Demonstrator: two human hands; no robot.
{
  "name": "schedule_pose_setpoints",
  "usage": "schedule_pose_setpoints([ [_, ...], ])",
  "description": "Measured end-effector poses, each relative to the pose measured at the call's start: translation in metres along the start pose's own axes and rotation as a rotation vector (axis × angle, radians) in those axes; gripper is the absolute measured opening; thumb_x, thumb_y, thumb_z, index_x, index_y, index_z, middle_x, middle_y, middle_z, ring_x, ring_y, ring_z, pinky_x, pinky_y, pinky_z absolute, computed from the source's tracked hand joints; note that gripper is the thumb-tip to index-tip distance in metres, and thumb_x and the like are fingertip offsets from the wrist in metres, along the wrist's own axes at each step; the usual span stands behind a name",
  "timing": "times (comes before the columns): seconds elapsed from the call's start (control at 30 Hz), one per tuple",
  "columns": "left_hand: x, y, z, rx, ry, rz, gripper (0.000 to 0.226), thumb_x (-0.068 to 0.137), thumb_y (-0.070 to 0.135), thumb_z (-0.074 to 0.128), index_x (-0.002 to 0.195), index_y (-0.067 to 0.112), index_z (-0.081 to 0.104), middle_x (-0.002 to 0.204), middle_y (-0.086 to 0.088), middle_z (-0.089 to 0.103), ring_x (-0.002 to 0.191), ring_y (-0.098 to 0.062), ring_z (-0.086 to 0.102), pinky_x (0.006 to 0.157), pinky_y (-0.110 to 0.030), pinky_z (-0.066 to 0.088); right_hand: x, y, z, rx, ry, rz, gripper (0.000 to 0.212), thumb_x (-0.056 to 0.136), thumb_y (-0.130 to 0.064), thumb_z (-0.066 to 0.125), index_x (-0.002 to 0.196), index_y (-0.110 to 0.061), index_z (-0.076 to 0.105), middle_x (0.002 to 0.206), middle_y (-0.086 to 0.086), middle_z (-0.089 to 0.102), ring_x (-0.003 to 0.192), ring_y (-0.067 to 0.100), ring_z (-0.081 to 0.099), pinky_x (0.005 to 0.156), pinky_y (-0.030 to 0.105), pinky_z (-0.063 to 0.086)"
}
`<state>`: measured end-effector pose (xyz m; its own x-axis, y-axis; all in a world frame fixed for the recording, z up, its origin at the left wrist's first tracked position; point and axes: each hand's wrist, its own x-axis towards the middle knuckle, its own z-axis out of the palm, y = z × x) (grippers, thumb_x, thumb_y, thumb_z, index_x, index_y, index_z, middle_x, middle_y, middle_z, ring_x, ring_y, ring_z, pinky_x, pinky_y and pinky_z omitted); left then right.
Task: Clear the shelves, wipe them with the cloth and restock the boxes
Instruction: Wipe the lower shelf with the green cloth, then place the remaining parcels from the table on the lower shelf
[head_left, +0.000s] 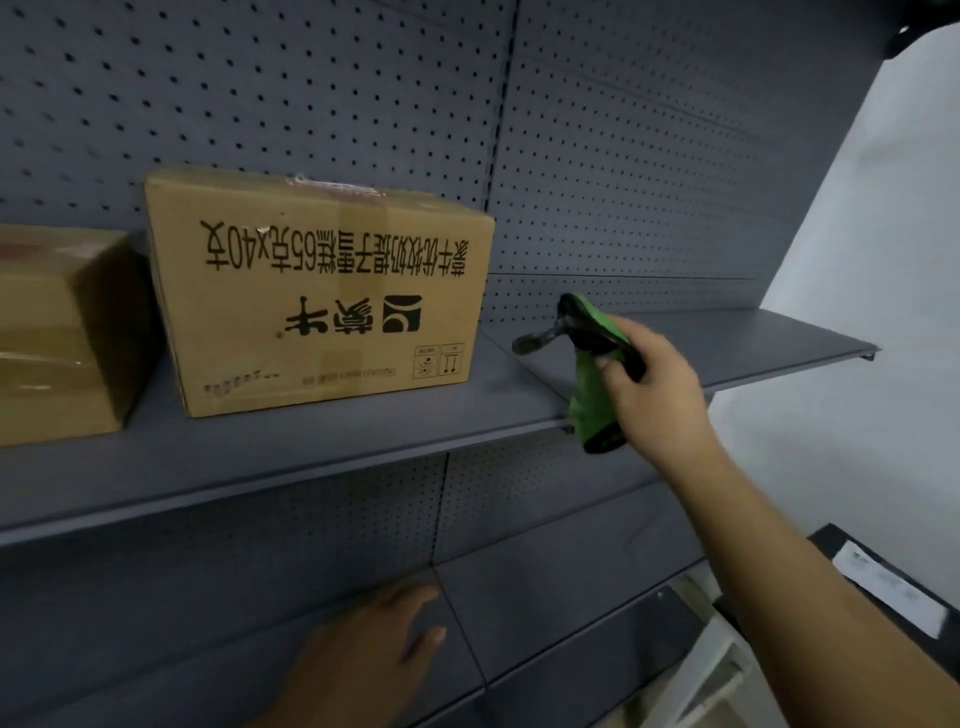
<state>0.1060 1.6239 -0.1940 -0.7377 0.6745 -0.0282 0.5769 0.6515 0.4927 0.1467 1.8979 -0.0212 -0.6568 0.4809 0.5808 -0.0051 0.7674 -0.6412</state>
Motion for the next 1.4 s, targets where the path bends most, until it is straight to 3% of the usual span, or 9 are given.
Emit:
schedule_pose_setpoints([
  [0.13,0.006,-0.003,0.01,-0.01,0.061,-0.075,0.051,0.1,0.063,0.036,0.149,0.048,0.032,0.156,0.028,0.032,0.137,0.002,0.041,0.112,-0.022,0.036,0.039,0.01,0.035,0.114,-0.079,-0.006,0.039,0.102,-0.019,0.055,0.139,-0.033,0.059,0.127,-0.002,0.062,0.119,0.012,0.056,0.106,0.031,0.045],
  [0.33,0.01,-0.003,0.015,-0.029,0.061,-0.181,0.063,0.091,0.076,0.02,0.149,0.051,0.028,0.158,0.028,0.029,0.136,0.003,0.04,0.111,-0.022,0.037,0.05,0.035,0.075,0.028,-0.386,-0.087,0.039,0.105,-0.024,0.054,0.143,-0.027,0.056,0.132,-0.005,0.05,0.125,0.008,0.047,0.102,0.011,0.027],
  [0.5,0.009,0.006,0.018,0.013,0.086,-0.207,0.054,0.097,0.069,0.026,0.149,0.053,0.026,0.159,0.029,0.024,0.136,0.005,0.04,0.109,-0.018,0.036,0.045,0.061,0.085,-0.235,-0.505,-0.275,0.042,0.102,-0.038,0.056,0.142,-0.026,0.059,0.151,-0.006,0.047,0.149,0.014,0.029,0.121,0.028,0.025],
  [0.77,0.028,0.014,0.029,-0.005,0.07,-0.157,0.054,0.097,0.069,0.029,0.148,0.052,0.028,0.155,0.028,0.034,0.133,0.005,0.041,0.109,-0.021,0.038,0.042,0.055,0.078,-0.328,-0.574,-0.389,0.054,0.101,-0.055,0.045,0.146,-0.027,0.054,0.159,-0.003,0.041,0.154,0.021,0.019,0.125,0.047,0.019],
  [0.9,0.038,0.024,0.028,-0.02,0.039,-0.086,0.085,0.076,0.09,0.005,0.148,0.052,0.03,0.15,0.03,0.037,0.131,0.007,0.042,0.11,-0.019,0.037,0.029,0.056,0.058,-0.294,-0.481,-0.383,0.047,0.104,-0.047,0.046,0.148,-0.03,0.051,0.162,-0.004,0.036,0.156,0.018,0.013,0.126,0.048,0.01],
  [1.0,0.045,0.037,0.027,-0.02,0.018,-0.036,0.062,0.093,0.074,0.025,0.149,0.049,0.031,0.152,0.028,0.036,0.134,0.005,0.041,0.109,-0.013,0.033,0.013,0.063,0.033,-0.245,-0.395,-0.339,0.048,0.102,-0.046,0.043,0.145,-0.027,0.055,0.158,0.0,0.042,0.154,0.02,0.021,0.125,0.049,0.017],
  [1.07,0.051,0.045,0.031,-0.034,-0.009,-0.004,0.061,0.092,0.073,0.029,0.147,0.049,0.035,0.15,0.028,0.038,0.134,0.003,0.042,0.108,-0.012,0.031,-0.001,0.071,0.013,-0.242,-0.361,-0.291,0.049,0.102,-0.044,0.042,0.145,-0.025,0.055,0.156,0.001,0.044,0.153,0.02,0.024,0.124,0.047,0.022],
  [1.2,0.065,0.066,0.047,-0.027,-0.098,0.096,0.051,0.094,0.068,0.041,0.142,0.05,0.041,0.147,0.028,0.043,0.132,0.002,0.045,0.11,-0.022,0.036,-0.04,0.095,-0.04,-0.322,-0.288,-0.203,0.044,0.104,-0.039,0.045,0.144,-0.023,0.055,0.152,0.002,0.047,0.15,0.02,0.029,0.123,0.042,0.027],
  [1.4,0.077,0.123,0.073,-0.023,-0.226,0.295,0.043,0.1,0.061,0.039,0.142,0.054,0.033,0.151,0.028,0.036,0.135,-0.002,0.042,0.111,-0.026,0.036,-0.123,0.136,-0.136,-0.5,-0.154,0.069,0.041,0.104,-0.035,0.048,0.144,-0.026,0.056,0.147,-0.004,0.05,0.142,0.01,0.036,0.118,0.027,0.03],
])
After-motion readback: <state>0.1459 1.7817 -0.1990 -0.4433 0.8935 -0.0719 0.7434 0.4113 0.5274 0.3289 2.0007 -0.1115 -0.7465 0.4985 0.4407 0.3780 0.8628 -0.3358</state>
